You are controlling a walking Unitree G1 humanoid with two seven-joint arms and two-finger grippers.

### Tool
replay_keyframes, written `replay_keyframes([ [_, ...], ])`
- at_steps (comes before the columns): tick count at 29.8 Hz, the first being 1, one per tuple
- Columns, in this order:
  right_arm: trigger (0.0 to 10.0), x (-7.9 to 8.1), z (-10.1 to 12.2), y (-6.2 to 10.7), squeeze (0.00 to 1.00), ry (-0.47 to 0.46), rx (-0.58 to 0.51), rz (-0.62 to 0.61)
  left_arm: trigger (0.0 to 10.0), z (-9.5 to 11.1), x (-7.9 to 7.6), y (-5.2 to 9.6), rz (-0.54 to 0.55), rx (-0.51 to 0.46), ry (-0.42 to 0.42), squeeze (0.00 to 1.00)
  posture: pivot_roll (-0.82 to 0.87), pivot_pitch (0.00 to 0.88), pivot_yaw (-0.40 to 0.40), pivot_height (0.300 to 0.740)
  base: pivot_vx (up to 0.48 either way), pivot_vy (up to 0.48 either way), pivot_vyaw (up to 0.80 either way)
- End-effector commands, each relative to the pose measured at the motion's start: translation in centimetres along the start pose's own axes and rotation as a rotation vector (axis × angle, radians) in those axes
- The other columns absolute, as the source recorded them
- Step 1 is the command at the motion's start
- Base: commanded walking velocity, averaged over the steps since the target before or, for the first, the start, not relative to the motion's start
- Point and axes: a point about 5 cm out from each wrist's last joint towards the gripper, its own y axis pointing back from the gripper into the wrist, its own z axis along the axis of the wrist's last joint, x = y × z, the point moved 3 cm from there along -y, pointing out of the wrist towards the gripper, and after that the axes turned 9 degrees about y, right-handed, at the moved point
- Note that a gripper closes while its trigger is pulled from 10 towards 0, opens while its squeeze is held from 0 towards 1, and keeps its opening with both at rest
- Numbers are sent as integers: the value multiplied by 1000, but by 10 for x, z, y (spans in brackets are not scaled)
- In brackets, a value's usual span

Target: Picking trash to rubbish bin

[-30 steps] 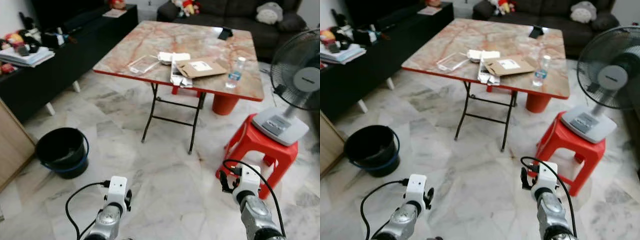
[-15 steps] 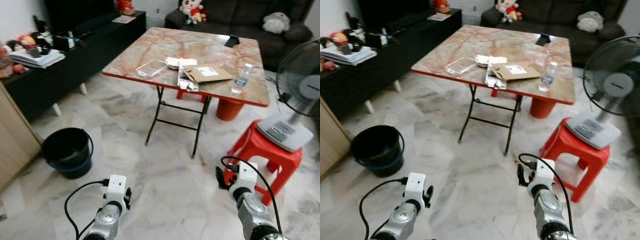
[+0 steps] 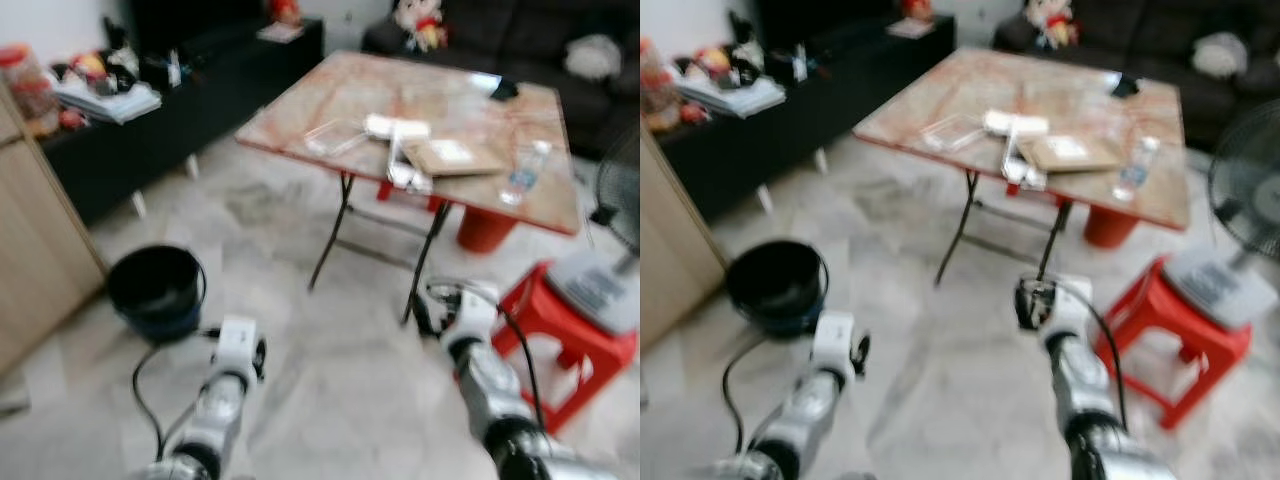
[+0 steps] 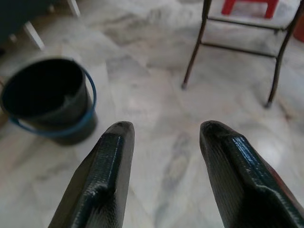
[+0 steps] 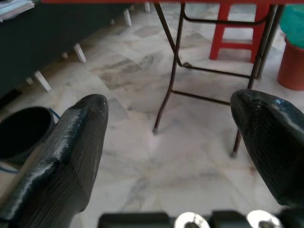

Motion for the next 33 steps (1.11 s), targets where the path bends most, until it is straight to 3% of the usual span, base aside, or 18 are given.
replay_keyframes([
  [1,10000,-10,0,3,0,-4,-6,-23,10000,13,-14,-5,-31,-43,11,0,-71,45,-58,740,330,0,0],
  [33,10000,10,16,-5,0,-3,-77,33,10000,36,-22,-11,-60,-124,4,0,-68,39,-57,740,326,0,-28],
])
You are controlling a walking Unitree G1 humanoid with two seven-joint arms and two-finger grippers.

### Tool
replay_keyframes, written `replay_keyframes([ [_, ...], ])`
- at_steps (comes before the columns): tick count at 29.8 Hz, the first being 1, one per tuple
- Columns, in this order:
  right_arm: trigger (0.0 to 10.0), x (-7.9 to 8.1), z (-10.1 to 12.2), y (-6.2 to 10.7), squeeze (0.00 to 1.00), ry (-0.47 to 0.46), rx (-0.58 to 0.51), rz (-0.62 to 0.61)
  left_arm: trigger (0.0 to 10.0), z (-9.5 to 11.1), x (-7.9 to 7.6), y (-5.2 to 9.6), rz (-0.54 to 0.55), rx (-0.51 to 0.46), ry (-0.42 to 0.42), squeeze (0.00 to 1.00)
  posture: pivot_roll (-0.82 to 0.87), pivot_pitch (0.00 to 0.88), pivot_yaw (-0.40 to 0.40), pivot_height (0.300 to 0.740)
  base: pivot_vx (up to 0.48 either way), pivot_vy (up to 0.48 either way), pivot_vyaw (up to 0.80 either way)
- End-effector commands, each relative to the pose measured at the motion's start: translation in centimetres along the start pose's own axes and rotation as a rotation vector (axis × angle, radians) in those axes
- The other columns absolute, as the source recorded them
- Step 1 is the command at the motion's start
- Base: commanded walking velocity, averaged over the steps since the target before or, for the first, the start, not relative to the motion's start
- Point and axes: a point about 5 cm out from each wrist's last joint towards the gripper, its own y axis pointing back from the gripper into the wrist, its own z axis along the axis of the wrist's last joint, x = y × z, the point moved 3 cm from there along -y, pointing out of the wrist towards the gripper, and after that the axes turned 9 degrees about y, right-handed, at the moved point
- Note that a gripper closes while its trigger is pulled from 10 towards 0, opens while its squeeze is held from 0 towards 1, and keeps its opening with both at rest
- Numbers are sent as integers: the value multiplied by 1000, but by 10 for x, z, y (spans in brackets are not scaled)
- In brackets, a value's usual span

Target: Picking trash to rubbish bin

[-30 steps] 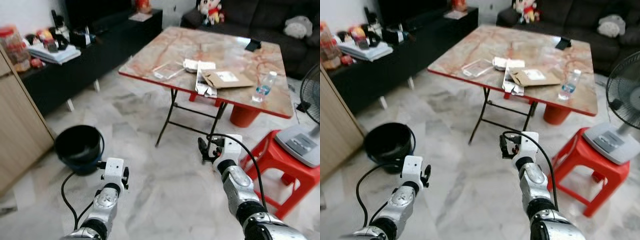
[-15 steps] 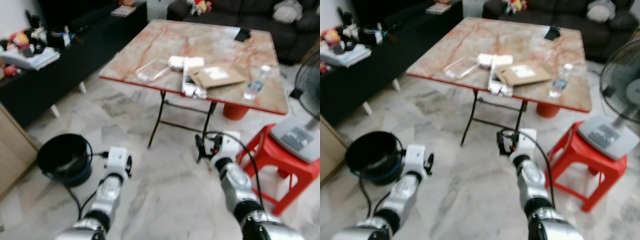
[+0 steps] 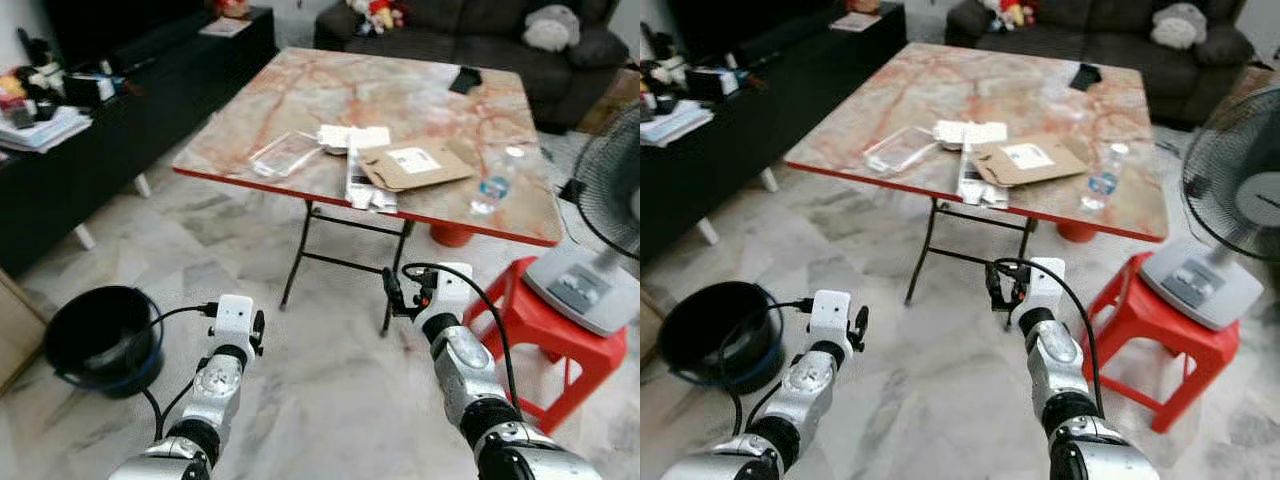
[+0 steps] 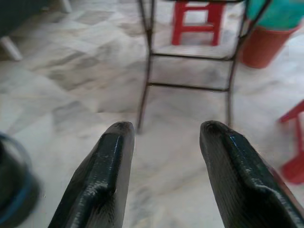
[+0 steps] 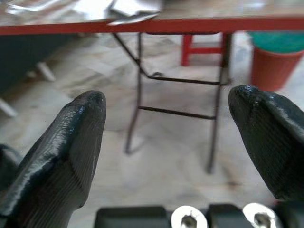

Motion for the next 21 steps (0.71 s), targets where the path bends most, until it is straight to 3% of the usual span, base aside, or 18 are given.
replay_keyframes([
  [1,10000,8,11,-6,0,-4,-39,18,10000,9,11,-2,19,-30,-19,0,-69,38,-57,740,326,0,0],
  [9,10000,11,14,-7,0,-6,-53,26,10000,11,9,-3,15,-42,-17,0,-69,38,-57,740,326,0,0],
  [21,10000,17,16,-9,0,-9,-62,40,10000,32,4,-8,1,-132,-13,0,-68,35,-55,740,327,0,0],
])
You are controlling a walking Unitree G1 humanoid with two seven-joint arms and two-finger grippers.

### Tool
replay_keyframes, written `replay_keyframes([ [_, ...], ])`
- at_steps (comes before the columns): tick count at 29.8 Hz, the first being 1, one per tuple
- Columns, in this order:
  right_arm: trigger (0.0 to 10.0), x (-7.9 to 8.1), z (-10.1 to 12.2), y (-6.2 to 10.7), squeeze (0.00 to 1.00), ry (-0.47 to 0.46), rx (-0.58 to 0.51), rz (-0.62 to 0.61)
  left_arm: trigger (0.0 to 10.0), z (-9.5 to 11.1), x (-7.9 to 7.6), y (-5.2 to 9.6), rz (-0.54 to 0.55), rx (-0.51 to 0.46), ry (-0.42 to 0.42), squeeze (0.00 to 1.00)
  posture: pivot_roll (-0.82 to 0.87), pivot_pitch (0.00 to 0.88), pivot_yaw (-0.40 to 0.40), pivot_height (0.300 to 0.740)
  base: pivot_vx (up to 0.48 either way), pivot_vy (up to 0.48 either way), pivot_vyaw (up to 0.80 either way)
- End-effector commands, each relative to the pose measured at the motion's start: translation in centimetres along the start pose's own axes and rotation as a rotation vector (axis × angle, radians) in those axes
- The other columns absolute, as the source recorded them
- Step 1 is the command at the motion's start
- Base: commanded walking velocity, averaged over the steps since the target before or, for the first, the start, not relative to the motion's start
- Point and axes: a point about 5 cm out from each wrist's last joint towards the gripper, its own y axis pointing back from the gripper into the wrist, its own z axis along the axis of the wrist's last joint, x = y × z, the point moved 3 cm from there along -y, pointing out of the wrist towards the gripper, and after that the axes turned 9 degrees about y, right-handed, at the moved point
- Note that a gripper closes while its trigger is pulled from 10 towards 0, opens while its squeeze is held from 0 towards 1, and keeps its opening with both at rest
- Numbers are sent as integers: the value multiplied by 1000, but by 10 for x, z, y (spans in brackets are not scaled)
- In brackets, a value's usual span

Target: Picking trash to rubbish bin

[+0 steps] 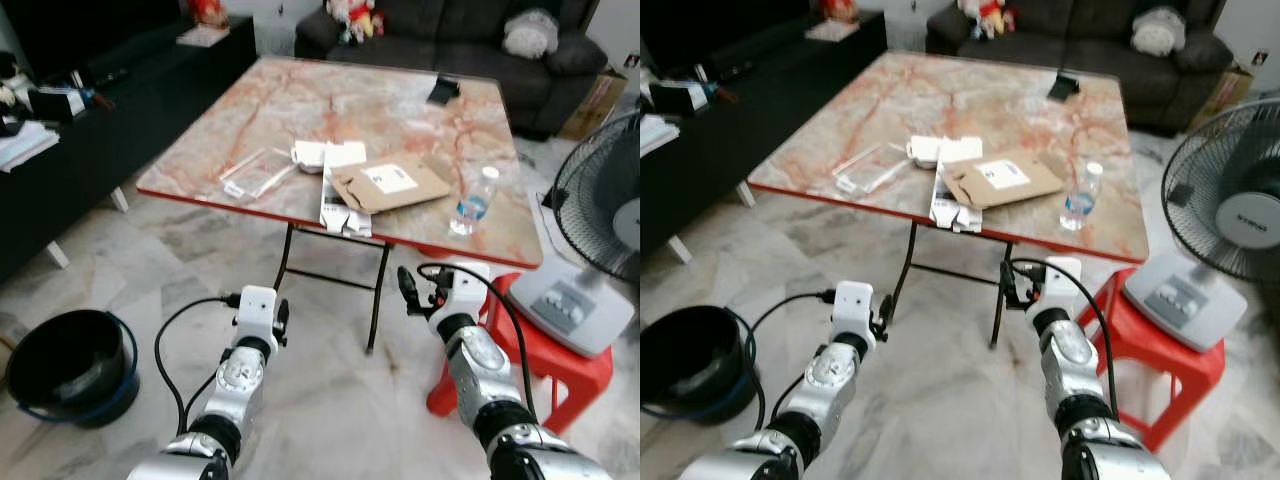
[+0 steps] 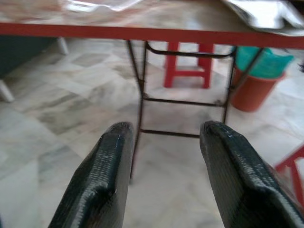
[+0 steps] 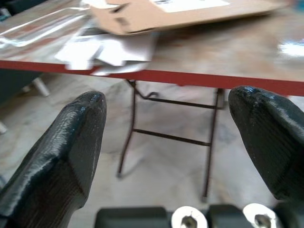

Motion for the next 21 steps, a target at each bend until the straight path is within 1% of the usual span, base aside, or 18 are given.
replay_keyframes([
  [1,10000,6,9,-5,0,5,-28,18,10000,-1,3,1,12,0,0,0,-68,31,-52,740,326,0,0],
  [21,10000,12,12,-6,0,5,-43,47,10000,0,1,1,-5,-6,-1,0,-72,8,-43,740,331,0,0],
])
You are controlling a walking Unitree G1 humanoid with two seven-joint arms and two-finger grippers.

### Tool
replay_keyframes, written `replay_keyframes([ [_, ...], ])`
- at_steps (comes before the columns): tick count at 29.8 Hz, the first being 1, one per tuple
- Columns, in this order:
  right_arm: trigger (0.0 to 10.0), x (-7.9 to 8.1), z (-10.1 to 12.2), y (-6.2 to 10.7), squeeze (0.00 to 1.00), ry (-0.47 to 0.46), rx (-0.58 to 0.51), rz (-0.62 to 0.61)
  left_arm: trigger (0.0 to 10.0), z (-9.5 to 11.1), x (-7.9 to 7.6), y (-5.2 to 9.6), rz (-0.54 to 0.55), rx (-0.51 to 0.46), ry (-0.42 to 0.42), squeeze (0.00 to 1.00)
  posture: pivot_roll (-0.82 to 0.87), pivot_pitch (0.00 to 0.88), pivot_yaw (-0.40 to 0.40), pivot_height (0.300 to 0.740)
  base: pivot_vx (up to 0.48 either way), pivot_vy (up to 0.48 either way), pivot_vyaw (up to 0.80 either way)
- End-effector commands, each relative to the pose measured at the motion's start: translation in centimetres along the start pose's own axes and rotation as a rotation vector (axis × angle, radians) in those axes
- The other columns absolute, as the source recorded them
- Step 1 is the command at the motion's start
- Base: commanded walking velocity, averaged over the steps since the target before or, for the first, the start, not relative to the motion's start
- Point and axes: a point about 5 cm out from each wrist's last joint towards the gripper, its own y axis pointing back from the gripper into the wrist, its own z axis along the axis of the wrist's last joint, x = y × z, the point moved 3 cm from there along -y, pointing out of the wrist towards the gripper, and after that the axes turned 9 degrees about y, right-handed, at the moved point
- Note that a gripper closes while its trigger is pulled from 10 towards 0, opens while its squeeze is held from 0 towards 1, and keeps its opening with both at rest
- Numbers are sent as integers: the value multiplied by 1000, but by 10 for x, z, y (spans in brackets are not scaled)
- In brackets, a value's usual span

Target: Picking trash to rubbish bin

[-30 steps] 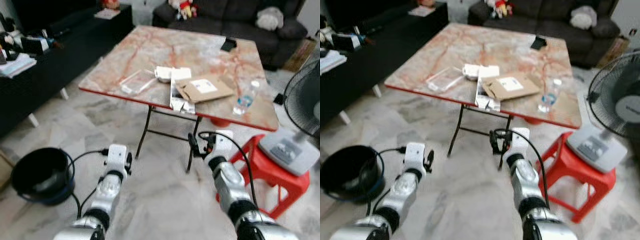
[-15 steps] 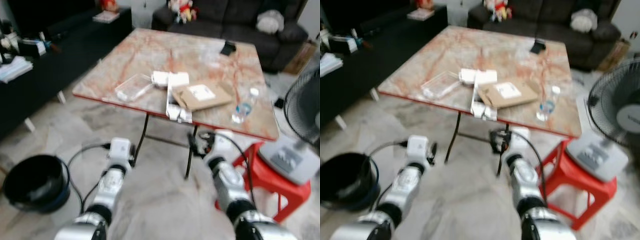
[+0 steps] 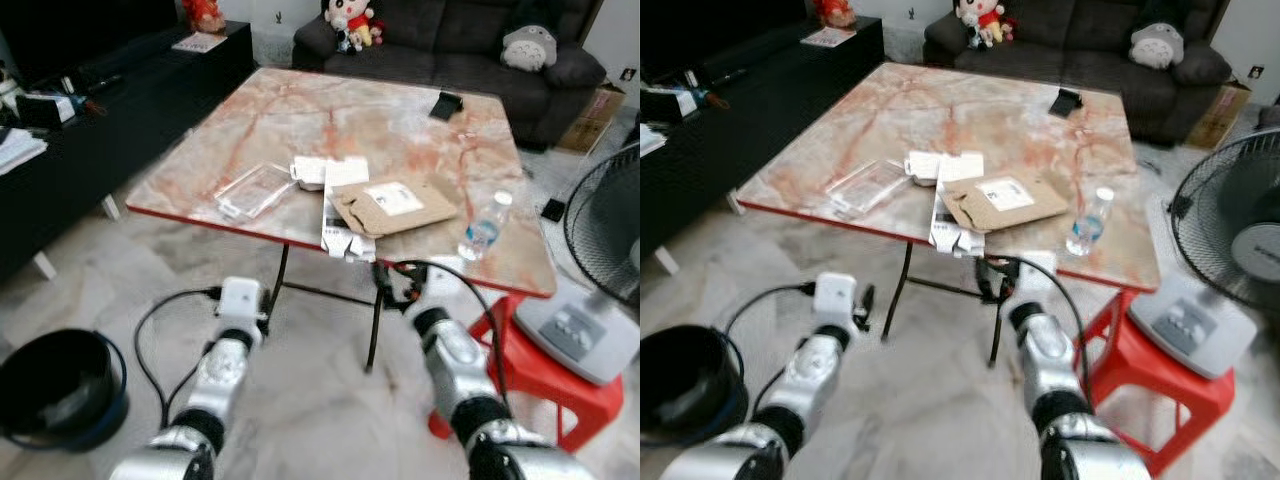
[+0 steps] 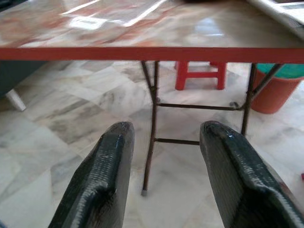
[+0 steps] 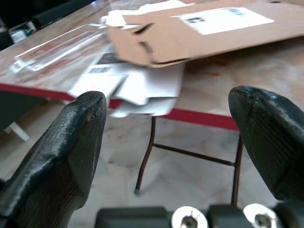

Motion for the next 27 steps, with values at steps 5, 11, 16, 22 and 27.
replay_keyframes([
  [5,10000,-11,4,1,1000,-9,-13,-22,10000,0,-13,0,-31,-5,14,0,-72,1,-40,740,336,0,0],
  [11,10000,-8,7,0,1000,-8,-25,-7,10000,0,-13,0,-33,-5,15,0,-72,2,-43,740,336,0,0],
  [16,10000,-4,12,-3,1000,-14,-47,16,10000,0,-14,0,-32,-7,17,0,-71,11,-46,740,337,0,0],
  [22,10000,-1,19,-5,1000,-18,-71,33,10000,1,-13,0,-24,-10,20,0,-66,23,-51,740,337,0,0],
  [27,10000,6,22,-7,1000,-11,-86,72,10000,1,-11,0,-18,-12,22,0,-66,27,-53,740,339,0,0],
])
